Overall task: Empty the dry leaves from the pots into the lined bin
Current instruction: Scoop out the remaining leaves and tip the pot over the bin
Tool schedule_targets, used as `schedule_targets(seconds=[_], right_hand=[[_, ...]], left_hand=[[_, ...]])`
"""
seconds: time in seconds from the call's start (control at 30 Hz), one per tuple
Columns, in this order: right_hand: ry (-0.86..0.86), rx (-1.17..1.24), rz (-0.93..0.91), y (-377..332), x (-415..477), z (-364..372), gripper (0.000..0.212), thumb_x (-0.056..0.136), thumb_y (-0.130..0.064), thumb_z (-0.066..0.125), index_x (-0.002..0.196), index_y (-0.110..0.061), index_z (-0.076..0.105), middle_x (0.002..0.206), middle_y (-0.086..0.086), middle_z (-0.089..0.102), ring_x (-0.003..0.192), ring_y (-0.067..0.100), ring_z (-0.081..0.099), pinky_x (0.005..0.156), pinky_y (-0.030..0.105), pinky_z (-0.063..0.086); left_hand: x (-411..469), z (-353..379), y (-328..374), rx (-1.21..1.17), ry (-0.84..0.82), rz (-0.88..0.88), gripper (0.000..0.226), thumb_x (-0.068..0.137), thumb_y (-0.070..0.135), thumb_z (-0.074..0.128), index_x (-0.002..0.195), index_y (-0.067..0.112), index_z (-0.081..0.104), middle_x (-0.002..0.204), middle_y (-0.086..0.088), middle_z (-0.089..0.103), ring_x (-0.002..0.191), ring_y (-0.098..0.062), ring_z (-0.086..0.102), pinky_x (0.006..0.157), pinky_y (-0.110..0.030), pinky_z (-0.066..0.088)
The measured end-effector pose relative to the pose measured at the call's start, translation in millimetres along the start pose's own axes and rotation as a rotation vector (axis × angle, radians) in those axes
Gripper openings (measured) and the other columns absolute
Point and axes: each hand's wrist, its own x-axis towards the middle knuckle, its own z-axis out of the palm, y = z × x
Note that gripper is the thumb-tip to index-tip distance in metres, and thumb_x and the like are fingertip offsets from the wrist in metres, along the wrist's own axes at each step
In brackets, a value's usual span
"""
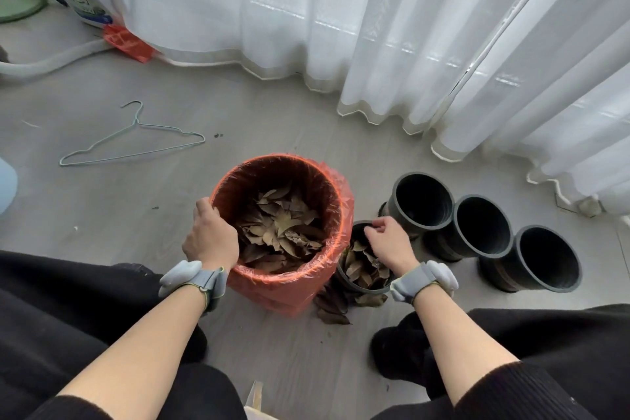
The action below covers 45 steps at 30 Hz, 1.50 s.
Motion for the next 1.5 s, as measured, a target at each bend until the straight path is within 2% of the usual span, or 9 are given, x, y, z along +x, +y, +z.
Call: schedule_targets(seconds=[0.1, 0.17, 0.4, 0.67, 0.8, 1.07, 1.2, 1.4, 1.5], right_hand=[[-0.091, -0.26, -0.07, 22.2, -1.4, 22.8, 0.064, 0.088, -0.026, 0.062, 0.146, -0.019, 0.036, 0.133, 0.012, 0.048, 0.11, 0.028, 0.059, 0.091, 0.035, 0.047], [-0.132, -0.381, -0.112, 28.2, -2.4, 32.5, 0.073, 0.087, -0.034, 0.061, 0.15, -0.03, 0.026, 0.138, 0.007, 0.037, 0.101, 0.027, 0.062, 0.079, 0.034, 0.049], [-0.172, -0.679, -0.14, 35.1, 10.8, 54.8, 0.046, 0.087, -0.044, 0.058, 0.127, -0.025, 0.046, 0.121, 0.009, 0.046, 0.098, 0.034, 0.063, 0.076, 0.038, 0.052], [-0.08, -0.483, -0.152, 41.4, 16.0, 46.1, 0.028, 0.089, -0.033, 0.066, 0.111, -0.017, 0.062, 0.111, 0.007, 0.057, 0.101, 0.027, 0.058, 0.078, 0.029, 0.041], [-0.021, -0.367, -0.192, 39.2, 6.0, 30.4, 0.025, 0.088, -0.031, 0.068, 0.108, -0.016, 0.065, 0.106, 0.006, 0.061, 0.1, 0.024, 0.06, 0.087, 0.032, 0.045], [0.052, -0.188, -0.24, 26.2, -17.2, -10.9, 0.016, 0.084, -0.03, 0.073, 0.092, -0.017, 0.067, 0.083, -0.002, 0.065, 0.081, 0.02, 0.063, 0.08, 0.03, 0.05], [0.081, -0.094, -0.248, 19.5, -26.0, -24.5, 0.016, 0.085, -0.031, 0.072, 0.091, -0.017, 0.066, 0.081, -0.002, 0.066, 0.076, 0.022, 0.066, 0.075, 0.039, 0.056], [0.088, -0.187, -0.225, 35.8, -32.2, -27.9, 0.018, 0.088, -0.034, 0.068, 0.094, -0.017, 0.066, 0.083, -0.005, 0.066, 0.081, 0.015, 0.062, 0.076, 0.027, 0.047], [0.09, -0.106, -0.199, 32.7, -28.9, -34.7, 0.018, 0.088, -0.032, 0.069, 0.09, -0.015, 0.065, 0.08, 0.0, 0.069, 0.078, 0.021, 0.066, 0.077, 0.035, 0.053]], left_hand=[[0.9, 0.6, 0.6, -0.001, 0.006, 0.005, 0.017, 0.101, 0.019, 0.031, 0.116, 0.014, 0.039, 0.114, -0.015, 0.057, 0.087, -0.045, 0.058, 0.067, -0.043, 0.033], [0.0, 0.0, 1.7, -0.007, 0.021, 0.021, 0.017, 0.102, 0.02, 0.03, 0.116, 0.014, 0.038, 0.112, -0.015, 0.058, 0.086, -0.045, 0.058, 0.066, -0.043, 0.033], [0.1, 2.7, -1.7, 0.007, 0.027, 0.036, 0.017, 0.102, 0.021, 0.029, 0.115, 0.016, 0.038, 0.109, -0.013, 0.059, 0.082, -0.042, 0.058, 0.064, -0.042, 0.034], [3.7, 2.8, -5.1, 0.012, 0.045, 0.026, 0.019, 0.102, 0.021, 0.032, 0.118, 0.016, 0.04, 0.112, -0.012, 0.059, 0.086, -0.041, 0.058, 0.066, -0.041, 0.034], [4.9, 1.2, -4.3, 0.011, 0.035, 0.012, 0.018, 0.101, 0.02, 0.032, 0.118, 0.016, 0.039, 0.113, -0.013, 0.058, 0.088, -0.044, 0.058, 0.066, -0.042, 0.034], [3.6, -1.6, -0.6, 0.001, -0.026, -0.038, 0.02, 0.1, 0.017, 0.033, 0.119, 0.014, 0.039, 0.121, -0.017, 0.054, 0.095, -0.048, 0.056, 0.073, -0.048, 0.037], [2.1, -4.3, 1.5, -0.009, -0.034, -0.042, 0.022, 0.1, 0.016, 0.033, 0.121, 0.013, 0.038, 0.123, -0.018, 0.053, 0.097, -0.049, 0.056, 0.075, -0.048, 0.037], [-2.1, -4.3, 4.8, -0.016, -0.043, -0.037, 0.023, 0.1, 0.015, 0.033, 0.122, 0.012, 0.039, 0.124, -0.017, 0.052, 0.097, -0.048, 0.056, 0.074, -0.047, 0.036], [-1.0, -5.1, 4.4, -0.015, -0.038, -0.033, 0.023, 0.1, 0.015, 0.033, 0.123, 0.012, 0.038, 0.125, -0.017, 0.052, 0.098, -0.047, 0.056, 0.074, -0.046, 0.036]])
